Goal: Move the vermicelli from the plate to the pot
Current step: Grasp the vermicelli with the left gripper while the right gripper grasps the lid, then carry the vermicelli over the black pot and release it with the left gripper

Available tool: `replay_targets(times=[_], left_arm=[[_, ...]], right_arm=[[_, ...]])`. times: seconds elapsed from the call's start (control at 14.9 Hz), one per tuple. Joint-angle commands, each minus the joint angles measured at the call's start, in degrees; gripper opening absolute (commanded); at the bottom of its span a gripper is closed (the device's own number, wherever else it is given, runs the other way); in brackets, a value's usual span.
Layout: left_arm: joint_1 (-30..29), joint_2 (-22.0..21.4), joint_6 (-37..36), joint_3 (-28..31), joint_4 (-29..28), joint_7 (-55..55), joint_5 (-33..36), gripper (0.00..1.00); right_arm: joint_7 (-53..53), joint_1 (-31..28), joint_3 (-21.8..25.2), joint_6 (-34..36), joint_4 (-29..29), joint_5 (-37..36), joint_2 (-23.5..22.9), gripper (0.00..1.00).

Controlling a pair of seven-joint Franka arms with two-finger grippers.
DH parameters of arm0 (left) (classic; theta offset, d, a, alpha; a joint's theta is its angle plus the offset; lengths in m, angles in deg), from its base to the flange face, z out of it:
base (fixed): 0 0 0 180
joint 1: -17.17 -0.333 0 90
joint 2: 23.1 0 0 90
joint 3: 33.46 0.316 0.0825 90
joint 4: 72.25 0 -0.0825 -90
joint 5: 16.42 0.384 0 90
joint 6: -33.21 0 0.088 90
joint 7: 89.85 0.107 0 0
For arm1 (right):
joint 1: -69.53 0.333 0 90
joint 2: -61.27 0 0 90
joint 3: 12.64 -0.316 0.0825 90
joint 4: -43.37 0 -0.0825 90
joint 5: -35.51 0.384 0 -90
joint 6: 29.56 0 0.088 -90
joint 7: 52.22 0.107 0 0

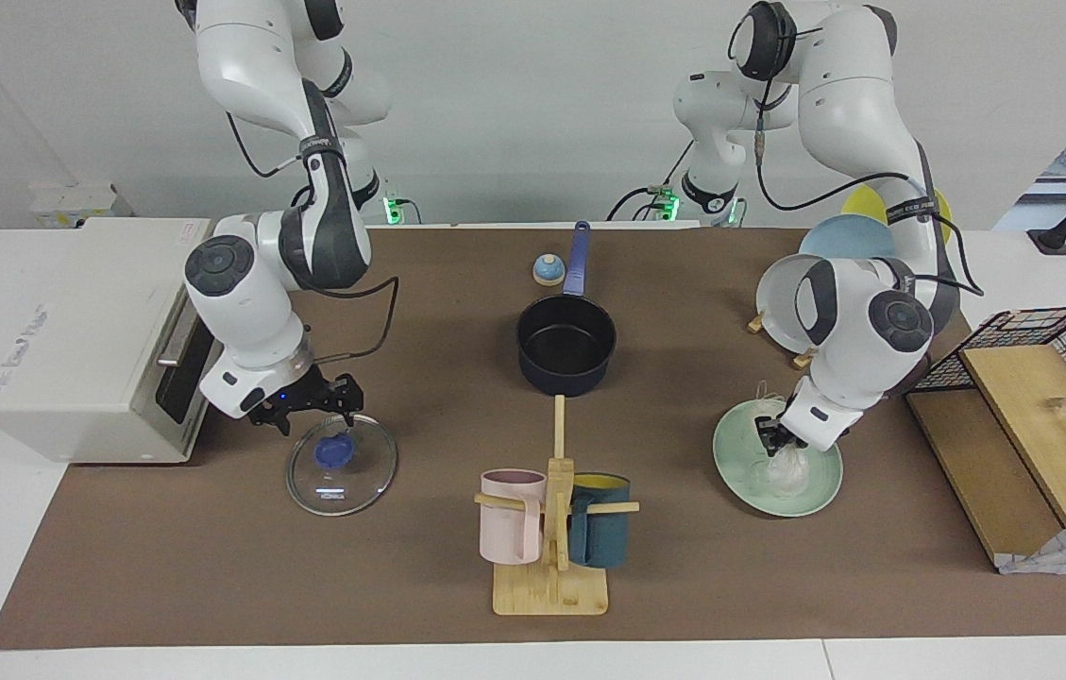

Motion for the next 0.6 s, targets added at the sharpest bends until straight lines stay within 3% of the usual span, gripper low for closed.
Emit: replay_targets(times=[0.0, 0.2, 0.4, 0.54], left_arm=[[0.75, -8.50, -12.60, 0.33, 3.30, -5.66, -4.68, 0.00], [2.76, -15.70, -21.77, -3.44, 4.81, -17.52, -5.21, 0.00], [7.93, -18.53, -24.42, -6.17, 3.41, -26.76, -6.44, 0.00], [13.30, -22.38, -20.93, -6.18, -3.94, -31.35, -6.44, 0.00]], right_arm=[[0.26, 0.47, -0.34, -2.50, 0.24, 0.57, -1.08, 1.00], [0.08, 0.65, -0.34, -4.61, 0.33, 0.57, -2.49, 1.00], [-0.01, 0.74, -0.34, -5.14, 0.33, 0.49, -3.02, 1.00], [-0.18, 1.27, -0.34, -5.67, 0.24, 0.49, -3.28, 1.00]])
